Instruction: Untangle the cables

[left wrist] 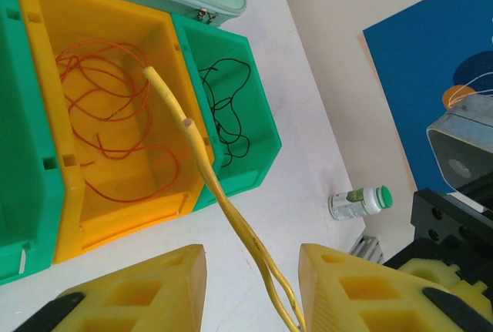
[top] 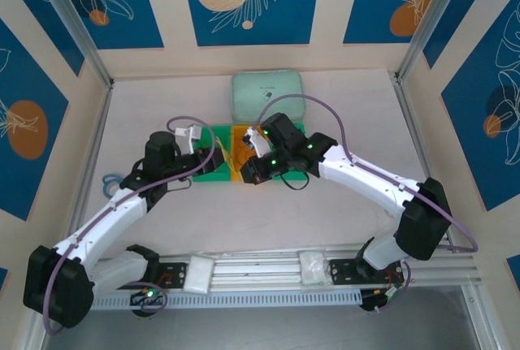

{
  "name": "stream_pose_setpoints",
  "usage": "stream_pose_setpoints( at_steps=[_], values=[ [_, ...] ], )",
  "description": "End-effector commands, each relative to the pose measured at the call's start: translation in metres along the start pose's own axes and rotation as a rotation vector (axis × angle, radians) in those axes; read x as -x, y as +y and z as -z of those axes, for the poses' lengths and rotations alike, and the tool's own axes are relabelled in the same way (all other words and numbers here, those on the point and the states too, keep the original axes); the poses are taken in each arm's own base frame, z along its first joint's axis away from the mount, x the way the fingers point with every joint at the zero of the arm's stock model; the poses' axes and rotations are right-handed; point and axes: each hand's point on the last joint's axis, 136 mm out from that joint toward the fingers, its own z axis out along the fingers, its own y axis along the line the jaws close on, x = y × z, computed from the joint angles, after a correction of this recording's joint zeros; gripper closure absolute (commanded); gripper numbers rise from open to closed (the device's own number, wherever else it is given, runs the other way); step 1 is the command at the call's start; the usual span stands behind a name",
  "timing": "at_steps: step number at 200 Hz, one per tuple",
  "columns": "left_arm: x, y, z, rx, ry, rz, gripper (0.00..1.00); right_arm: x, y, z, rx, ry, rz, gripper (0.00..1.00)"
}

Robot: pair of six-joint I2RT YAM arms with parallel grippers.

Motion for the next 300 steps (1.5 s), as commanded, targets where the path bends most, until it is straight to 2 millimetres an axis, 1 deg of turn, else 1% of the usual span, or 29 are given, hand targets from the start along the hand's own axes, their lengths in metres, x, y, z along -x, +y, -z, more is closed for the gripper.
stream_pose_setpoints(
  at_steps=[1, 47, 61, 129, 148, 171, 179, 223, 257, 274, 300],
  values=[
    [0.0, 0.001, 0.001, -0.012, -0.013, -0.004, 0.65, 0.005, 0.015, -0.001, 0.045, 0.004, 0.016, 1.0],
    [0.002, 0.005, 0.003, 0.014, -0.035, -0.012, 0.69, 0.004, 0.022, -0.006, 0.064, 0.017, 0.025, 1.0],
    [0.003, 0.005, 0.004, 0.015, -0.039, -0.01, 0.72, 0.004, 0.024, -0.008, 0.071, 0.022, 0.025, 1.0],
    [0.004, 0.01, 0.008, 0.061, -0.05, 0.005, 0.8, 0.003, 0.023, -0.014, 0.077, 0.035, 0.021, 1.0],
    [0.005, 0.012, 0.01, 0.075, -0.057, 0.005, 0.87, 0.004, 0.023, -0.013, 0.076, 0.029, 0.024, 1.0],
    [0.004, 0.012, 0.011, 0.078, -0.053, -0.004, 0.89, 0.006, 0.024, -0.013, 0.077, 0.025, 0.026, 1.0],
    [0.003, 0.011, 0.011, 0.076, -0.047, -0.003, 0.92, 0.006, 0.024, -0.013, 0.077, 0.024, 0.028, 1.0],
    [0.002, 0.017, 0.01, 0.105, -0.039, 0.009, 1.0, 0.008, 0.024, -0.014, 0.082, 0.02, 0.027, 1.0],
    [0.004, 0.018, 0.015, 0.139, -0.045, -0.017, 1.0, 0.008, 0.021, -0.012, 0.076, 0.02, 0.013, 1.0],
    [0.007, 0.022, 0.02, 0.197, -0.038, -0.054, 1.0, 0.007, 0.018, -0.009, 0.077, 0.022, 0.0, 0.95],
    [0.012, 0.031, 0.027, 0.297, -0.019, -0.122, 1.0, 0.009, 0.01, 0.004, 0.074, -0.011, -0.019, 0.92]
  ],
)
